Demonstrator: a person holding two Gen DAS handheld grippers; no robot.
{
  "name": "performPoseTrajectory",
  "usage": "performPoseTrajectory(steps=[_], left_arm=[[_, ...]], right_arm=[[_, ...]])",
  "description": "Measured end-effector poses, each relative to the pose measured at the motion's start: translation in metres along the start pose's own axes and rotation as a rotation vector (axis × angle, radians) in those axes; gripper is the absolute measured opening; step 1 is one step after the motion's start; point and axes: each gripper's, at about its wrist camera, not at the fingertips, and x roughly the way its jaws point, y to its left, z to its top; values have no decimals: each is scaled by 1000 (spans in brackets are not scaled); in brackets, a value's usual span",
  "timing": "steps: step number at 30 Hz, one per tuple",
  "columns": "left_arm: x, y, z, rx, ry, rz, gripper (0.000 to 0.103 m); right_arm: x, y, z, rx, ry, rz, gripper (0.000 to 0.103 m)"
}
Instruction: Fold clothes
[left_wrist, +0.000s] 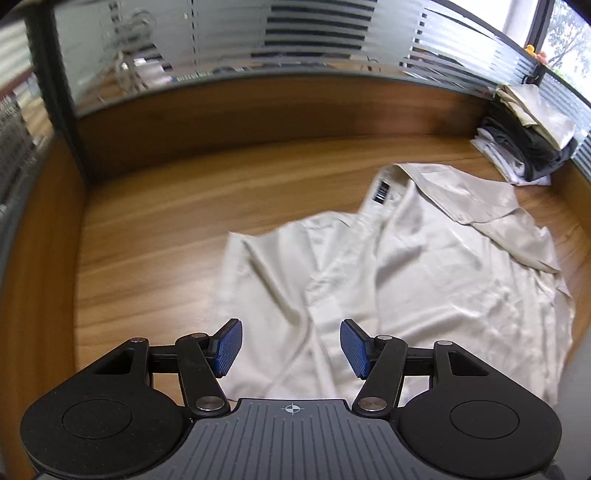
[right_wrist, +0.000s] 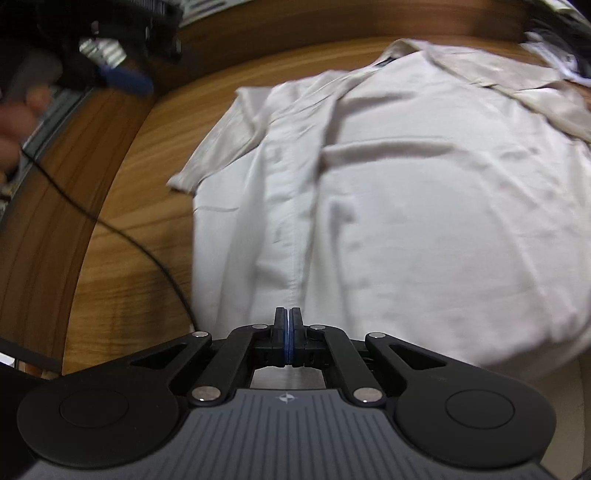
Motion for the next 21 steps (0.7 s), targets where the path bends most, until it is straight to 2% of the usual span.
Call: performPoseTrajectory(steps=[5, 10, 17, 21], left_arm=[[27, -8, -3, -25, 36, -58, 61], [57, -16, 4, 65, 50, -84, 61], [92, -22, 16, 262, 37, -162, 61], [114, -17, 18, 258, 86, -160, 60]], right_arm=[[-13, -14, 4, 13, 1, -11, 0], [-15, -13, 4, 19, 6, -17, 3], [-9, -9, -5, 81, -7, -37, 3], [-5, -4, -11, 111, -12, -32, 3]])
